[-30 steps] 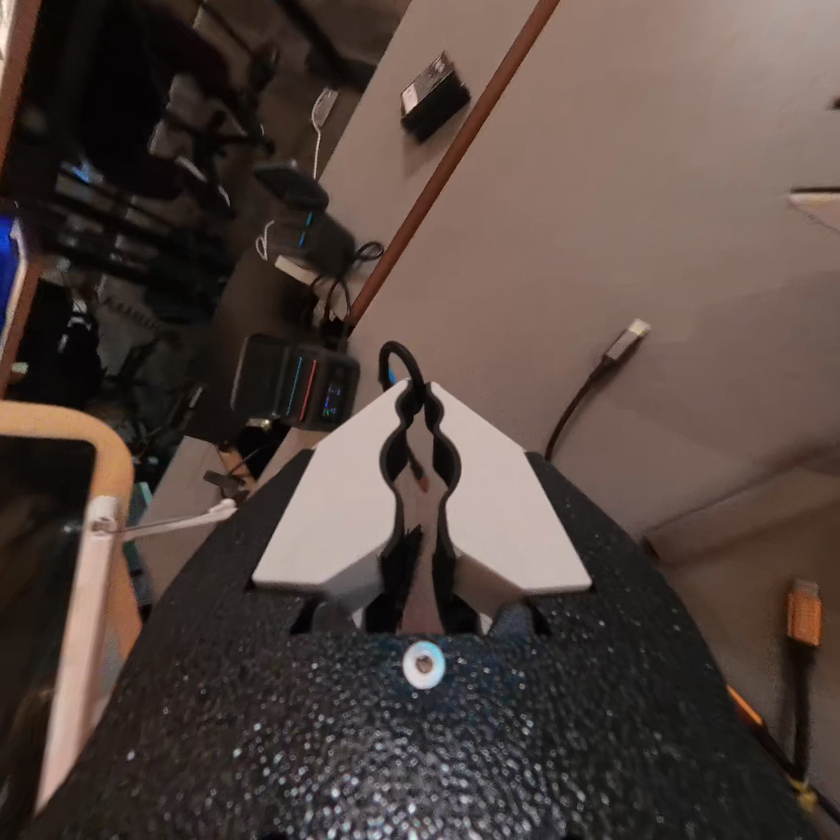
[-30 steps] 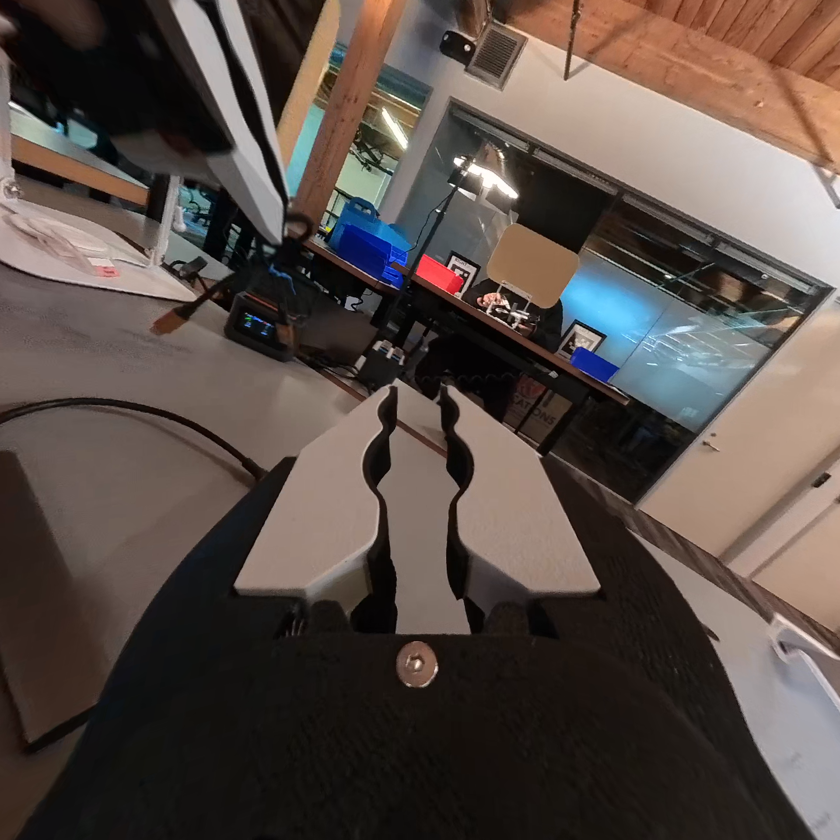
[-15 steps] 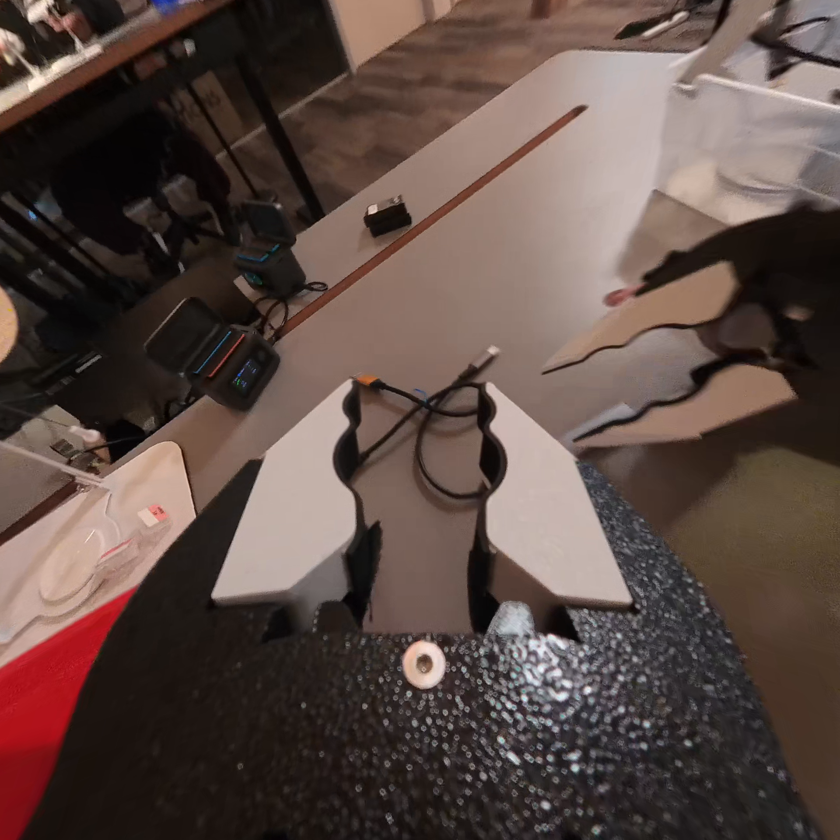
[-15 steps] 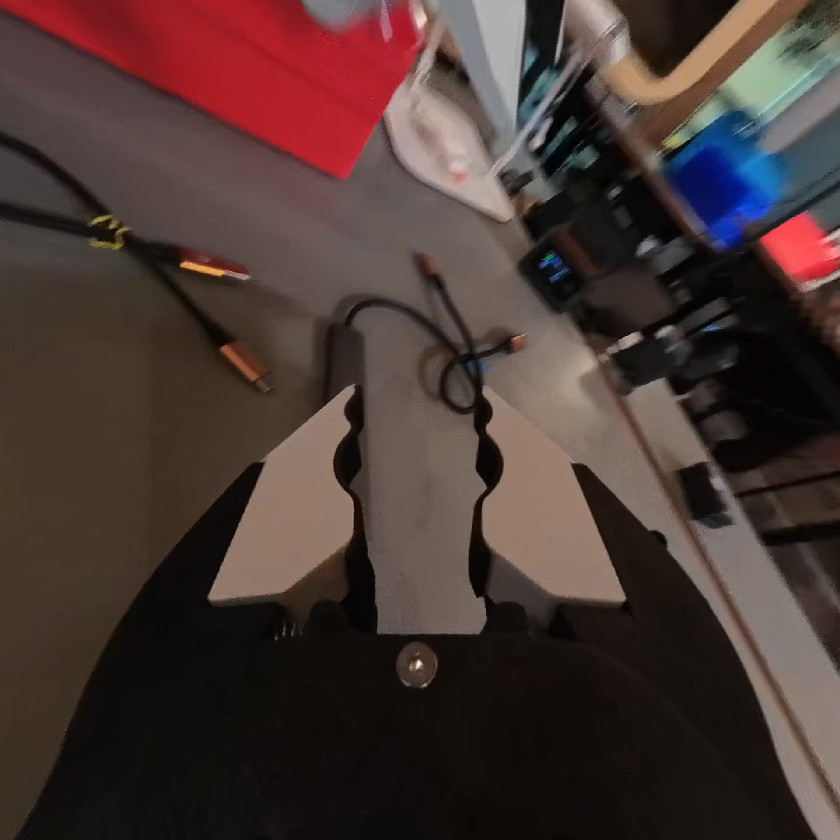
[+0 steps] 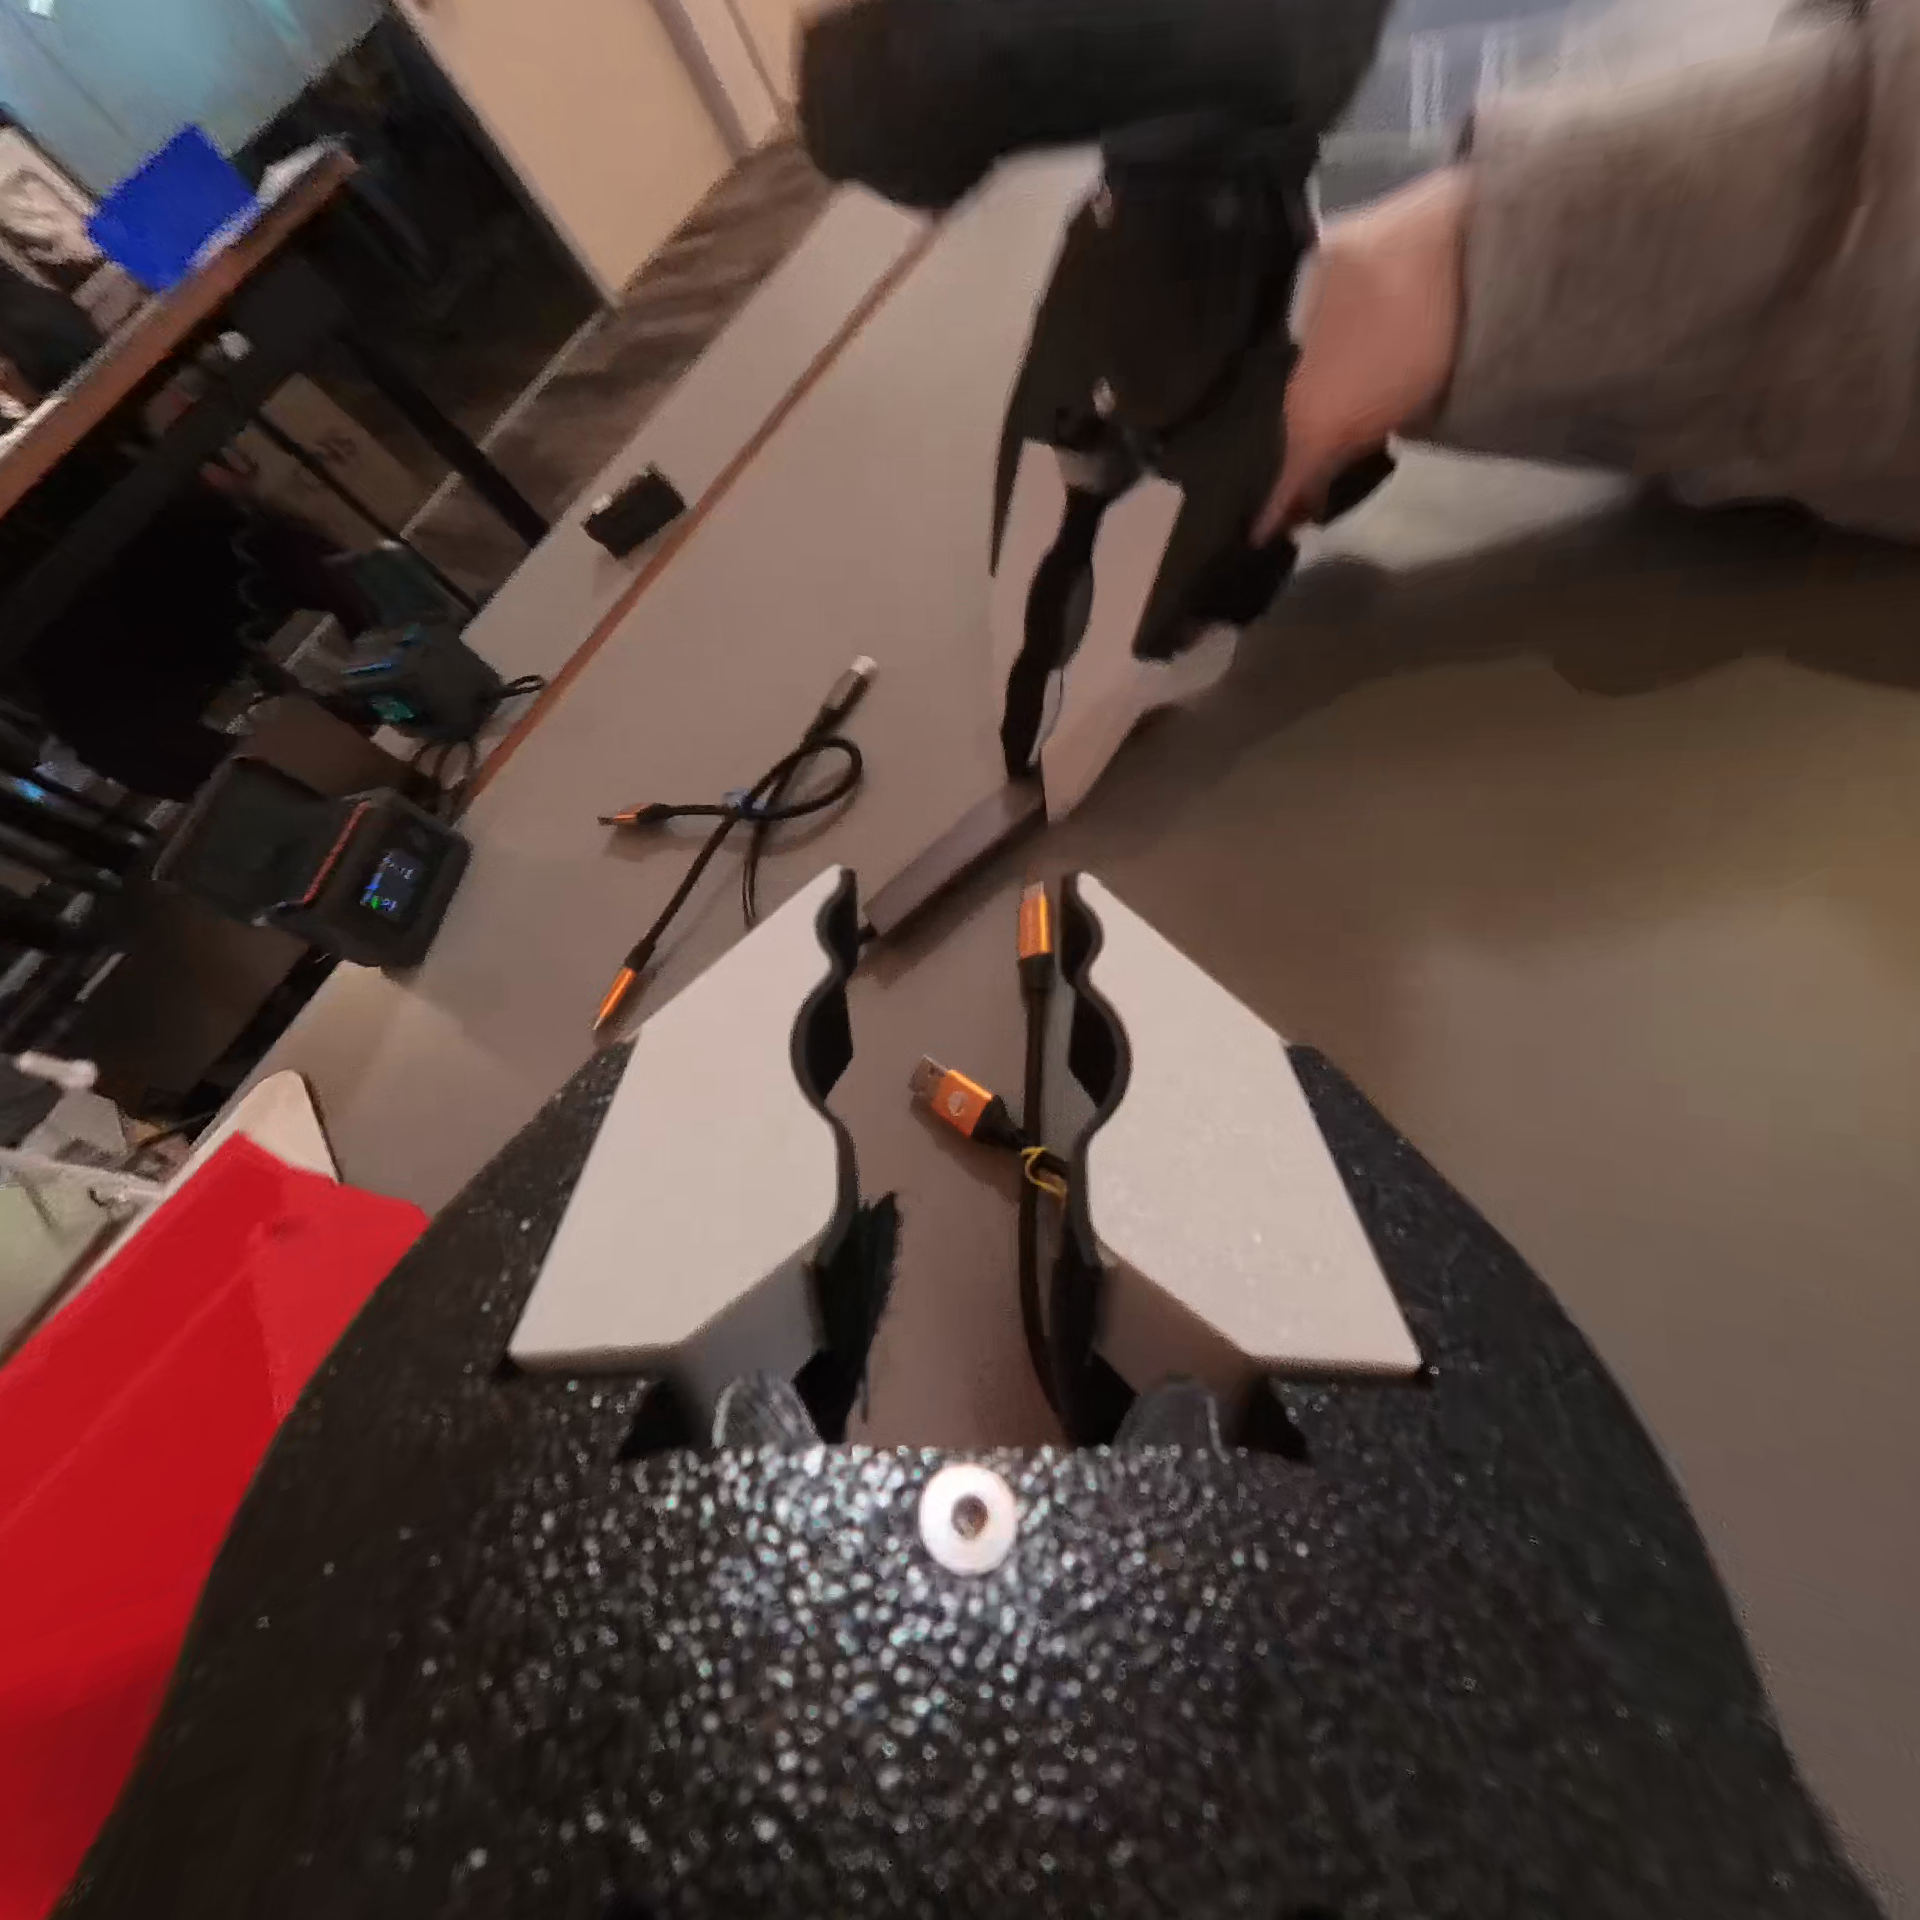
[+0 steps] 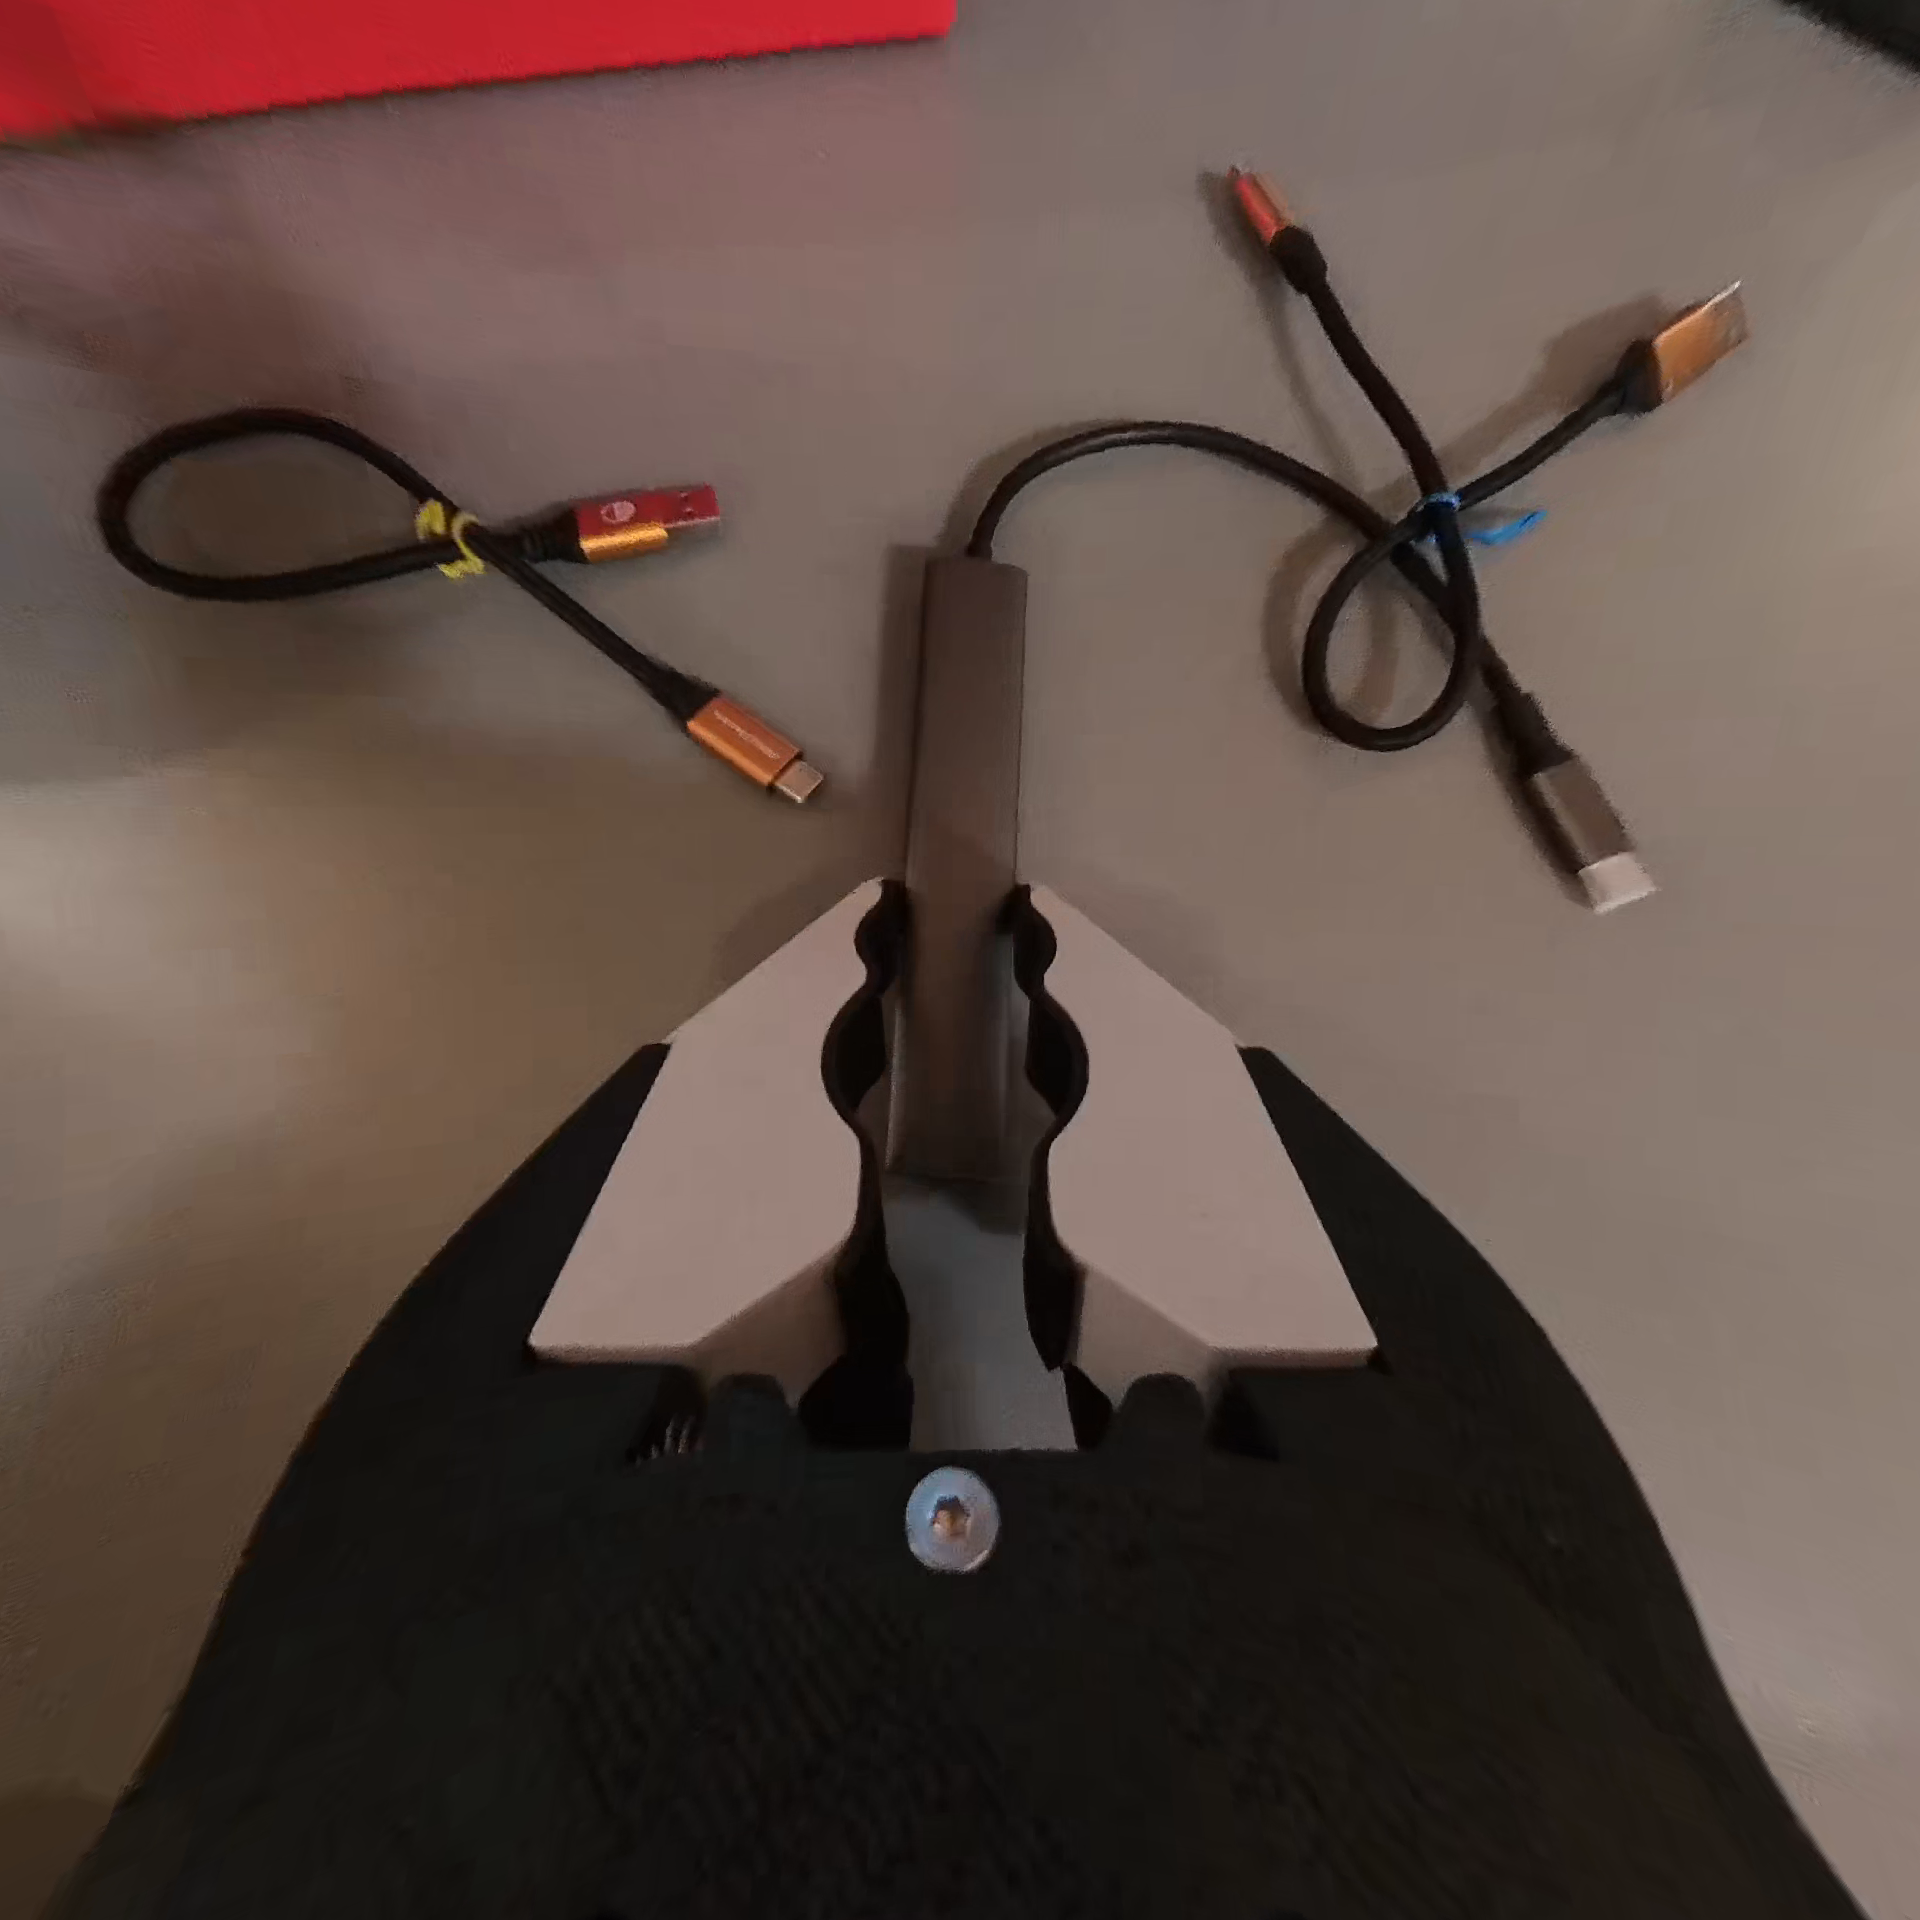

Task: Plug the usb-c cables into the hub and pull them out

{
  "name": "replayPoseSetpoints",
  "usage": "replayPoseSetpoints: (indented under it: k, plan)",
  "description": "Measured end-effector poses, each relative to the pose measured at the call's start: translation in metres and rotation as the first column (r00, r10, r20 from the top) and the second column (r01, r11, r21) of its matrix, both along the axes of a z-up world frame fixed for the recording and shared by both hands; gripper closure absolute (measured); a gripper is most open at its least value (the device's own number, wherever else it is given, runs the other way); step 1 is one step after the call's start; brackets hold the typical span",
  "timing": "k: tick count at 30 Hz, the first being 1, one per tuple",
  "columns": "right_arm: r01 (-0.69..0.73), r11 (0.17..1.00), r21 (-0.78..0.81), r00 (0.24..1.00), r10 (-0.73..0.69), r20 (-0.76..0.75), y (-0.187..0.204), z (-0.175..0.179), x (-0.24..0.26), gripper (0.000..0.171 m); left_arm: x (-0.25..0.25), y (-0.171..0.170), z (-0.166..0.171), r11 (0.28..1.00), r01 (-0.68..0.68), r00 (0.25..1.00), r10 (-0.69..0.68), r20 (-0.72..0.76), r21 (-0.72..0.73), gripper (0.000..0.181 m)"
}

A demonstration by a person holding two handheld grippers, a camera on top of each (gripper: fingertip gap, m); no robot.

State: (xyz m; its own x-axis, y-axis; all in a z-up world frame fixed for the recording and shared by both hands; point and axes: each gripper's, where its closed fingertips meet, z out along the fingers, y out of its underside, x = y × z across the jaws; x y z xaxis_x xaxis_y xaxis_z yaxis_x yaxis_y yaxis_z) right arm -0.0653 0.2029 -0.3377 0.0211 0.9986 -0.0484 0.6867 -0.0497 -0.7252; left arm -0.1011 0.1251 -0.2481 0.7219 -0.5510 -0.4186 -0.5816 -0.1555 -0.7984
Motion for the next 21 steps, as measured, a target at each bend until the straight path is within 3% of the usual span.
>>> replayPoseSetpoints:
  k: [1,4,9,11,14,15,18,21]
  plan:
    - [0.006,0.998,-0.062,1.000,-0.007,-0.013,-0.002,0.001,0.000,0.151,0.000,0.006,-0.010,1.000,0.017,0.998,-0.018,-0.067,-0.017,0.142]
    - [0.013,0.973,-0.229,0.998,-0.025,-0.050,-0.004,0.003,0.003,0.151,0.001,0.028,-0.036,0.996,0.071,0.956,-0.081,-0.281,-0.047,0.133]
    - [0.014,0.930,-0.369,0.997,-0.042,-0.068,-0.006,0.006,0.007,0.151,0.008,0.058,-0.066,0.983,0.142,0.849,-0.183,-0.496,-0.119,0.122]
    - [-0.002,0.910,-0.414,0.994,-0.041,-0.097,-0.009,0.010,0.007,0.151,0.014,0.066,-0.073,0.972,0.191,0.821,-0.236,-0.519,-0.140,0.125]
    - [-0.056,0.883,-0.466,0.985,-0.026,-0.169,-0.014,0.025,0.005,0.151,0.015,0.074,-0.081,0.963,0.200,0.820,-0.265,-0.506,-0.180,0.147]
    - [-0.062,0.884,-0.463,0.983,-0.027,-0.182,-0.014,0.028,0.005,0.151,0.012,0.075,-0.084,0.962,0.172,0.817,-0.258,-0.515,-0.210,0.167]
    - [-0.033,0.943,-0.332,0.973,-0.046,-0.227,-0.004,0.037,0.002,0.151,0.010,0.080,-0.083,0.969,0.088,0.861,-0.190,-0.472,-0.229,0.171]
    - [-0.012,1.000,-0.023,0.951,0.004,-0.310,0.001,0.062,-0.002,0.125,0.005,0.083,-0.078,0.974,0.029,0.887,-0.129,-0.444,-0.224,0.174]
